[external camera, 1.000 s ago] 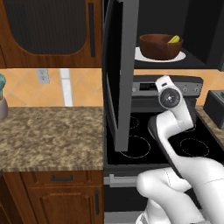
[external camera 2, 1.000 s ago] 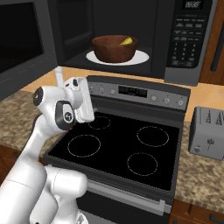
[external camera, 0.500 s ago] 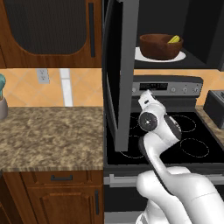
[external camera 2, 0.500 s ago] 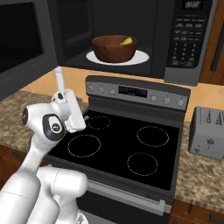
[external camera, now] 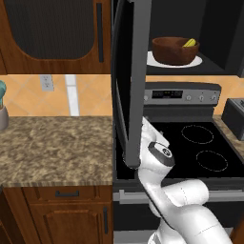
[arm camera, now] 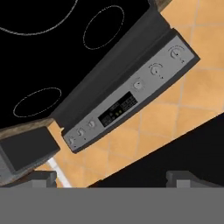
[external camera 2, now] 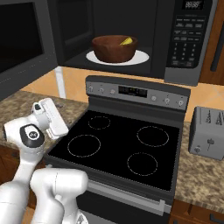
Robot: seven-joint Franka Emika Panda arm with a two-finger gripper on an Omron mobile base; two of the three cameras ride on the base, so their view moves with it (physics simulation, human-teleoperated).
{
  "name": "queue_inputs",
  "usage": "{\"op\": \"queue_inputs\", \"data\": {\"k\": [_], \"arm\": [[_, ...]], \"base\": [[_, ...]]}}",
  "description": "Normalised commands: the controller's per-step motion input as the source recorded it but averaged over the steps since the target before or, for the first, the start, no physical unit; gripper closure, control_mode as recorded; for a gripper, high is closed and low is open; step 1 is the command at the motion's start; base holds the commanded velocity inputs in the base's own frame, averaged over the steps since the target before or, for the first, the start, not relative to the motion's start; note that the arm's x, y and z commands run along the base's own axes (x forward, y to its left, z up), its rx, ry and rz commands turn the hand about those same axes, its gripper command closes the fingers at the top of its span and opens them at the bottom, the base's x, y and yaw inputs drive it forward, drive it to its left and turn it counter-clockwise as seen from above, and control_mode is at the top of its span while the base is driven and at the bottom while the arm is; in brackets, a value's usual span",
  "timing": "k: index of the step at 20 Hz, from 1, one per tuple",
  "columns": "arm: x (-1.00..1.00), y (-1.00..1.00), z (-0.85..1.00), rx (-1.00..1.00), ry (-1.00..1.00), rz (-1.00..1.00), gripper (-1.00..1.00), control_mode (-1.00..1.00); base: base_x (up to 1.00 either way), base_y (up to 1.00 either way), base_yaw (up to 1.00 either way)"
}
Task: Pick the cucumber from the sink and place it in the bowl. Then pick the bowl and place it in the microwave. Then close the microwave door and press the start button.
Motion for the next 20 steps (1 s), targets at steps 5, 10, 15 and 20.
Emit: {"op": "queue_inputs", "data": {"k": [5,10,15,20], "arm": [[-0.02,1.00,0.00,-0.12,-0.04,-0.06,-1.00,-1.00],[-0.11,0.93,0.10,-0.03,-0.14,-0.07,-1.00,-1.00],[-0.37,0.71,0.45,-0.01,-0.19,-0.13,-1.00,-1.00],[-0.42,0.47,0.51,0.00,-0.19,-0.18,-1.00,-1.00]], "base": [[0.00,0.00,0.00],[0.00,0.00,0.00],[0.00,0.00,0.00],[0.00,0.00,0.00]]}}
